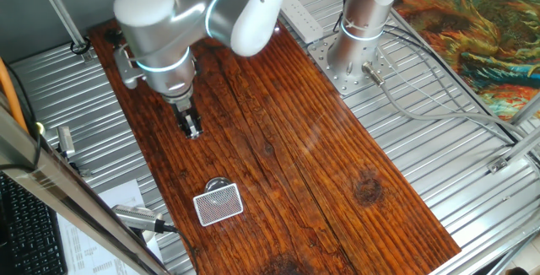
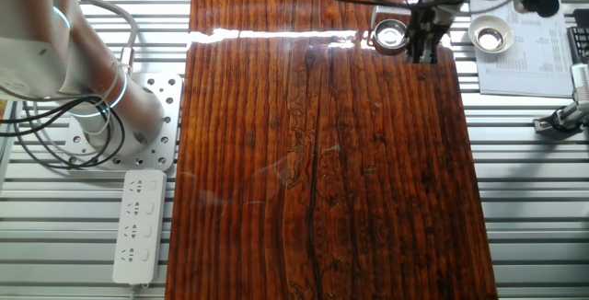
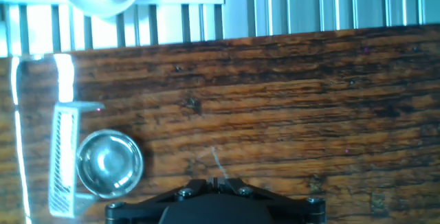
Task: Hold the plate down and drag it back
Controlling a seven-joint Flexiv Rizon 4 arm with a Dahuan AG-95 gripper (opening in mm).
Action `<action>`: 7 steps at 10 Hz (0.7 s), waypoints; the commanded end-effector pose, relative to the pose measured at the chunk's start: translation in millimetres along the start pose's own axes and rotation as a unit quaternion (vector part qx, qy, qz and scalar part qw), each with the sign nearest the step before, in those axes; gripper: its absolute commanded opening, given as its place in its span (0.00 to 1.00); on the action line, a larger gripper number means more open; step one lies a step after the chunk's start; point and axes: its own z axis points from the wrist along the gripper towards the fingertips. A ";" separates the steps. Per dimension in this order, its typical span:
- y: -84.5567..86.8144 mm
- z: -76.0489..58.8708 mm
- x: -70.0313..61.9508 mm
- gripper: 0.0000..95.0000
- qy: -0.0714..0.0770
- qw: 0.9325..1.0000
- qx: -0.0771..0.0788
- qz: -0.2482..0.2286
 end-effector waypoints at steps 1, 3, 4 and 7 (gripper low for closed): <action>-0.6 -1.1 2.3 0.00 0.006 1.000 0.003 -0.009; -0.5 -1.1 2.3 0.00 0.008 1.000 0.004 -0.012; -0.5 -1.1 2.3 0.00 0.008 1.000 0.004 -0.011; -0.5 -1.1 2.3 0.00 -0.002 1.000 0.002 -0.011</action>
